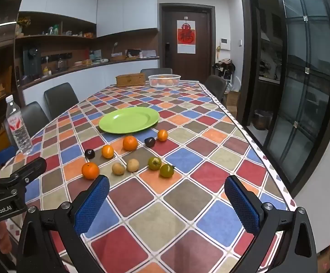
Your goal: Organize fruits
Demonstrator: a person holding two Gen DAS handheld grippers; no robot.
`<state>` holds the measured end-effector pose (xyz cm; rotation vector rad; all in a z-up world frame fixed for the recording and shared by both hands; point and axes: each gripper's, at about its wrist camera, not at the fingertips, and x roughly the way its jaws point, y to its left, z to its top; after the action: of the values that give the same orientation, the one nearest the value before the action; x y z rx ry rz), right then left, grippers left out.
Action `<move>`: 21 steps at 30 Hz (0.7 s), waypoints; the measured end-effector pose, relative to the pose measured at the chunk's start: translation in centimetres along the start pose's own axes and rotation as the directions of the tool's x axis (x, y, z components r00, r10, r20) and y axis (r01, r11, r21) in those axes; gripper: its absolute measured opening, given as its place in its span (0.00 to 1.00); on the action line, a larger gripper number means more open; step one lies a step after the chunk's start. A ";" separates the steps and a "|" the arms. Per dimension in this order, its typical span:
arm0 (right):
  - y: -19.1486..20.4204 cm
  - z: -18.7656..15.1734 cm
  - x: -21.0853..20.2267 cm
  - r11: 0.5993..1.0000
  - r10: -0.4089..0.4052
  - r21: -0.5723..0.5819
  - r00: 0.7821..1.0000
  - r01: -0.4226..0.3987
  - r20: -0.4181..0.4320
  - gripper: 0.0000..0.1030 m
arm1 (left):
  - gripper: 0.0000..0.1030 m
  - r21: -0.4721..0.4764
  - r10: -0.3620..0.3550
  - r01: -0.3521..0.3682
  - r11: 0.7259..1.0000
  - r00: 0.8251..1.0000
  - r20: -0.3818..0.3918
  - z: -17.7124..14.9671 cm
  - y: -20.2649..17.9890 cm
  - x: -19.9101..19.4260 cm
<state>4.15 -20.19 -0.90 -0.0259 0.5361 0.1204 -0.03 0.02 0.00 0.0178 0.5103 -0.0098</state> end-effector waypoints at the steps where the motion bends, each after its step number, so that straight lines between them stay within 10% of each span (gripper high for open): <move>1: 0.0 0.0 0.0 1.000 -0.001 -0.003 1.000 0.001 -0.005 0.99 | 1.00 -0.001 0.001 -0.001 1.000 1.000 -0.001 0.0 0.0 0.0; 21: -0.1 0.0 0.0 1.000 0.001 -0.001 1.000 -0.001 -0.002 0.99 | 1.00 -0.003 -0.001 0.001 1.000 1.000 -0.004 -0.1 -0.3 -0.2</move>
<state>4.18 -20.32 -0.94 -0.0270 0.5378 0.1221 -0.21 -0.25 0.01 0.0142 0.5147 -0.0100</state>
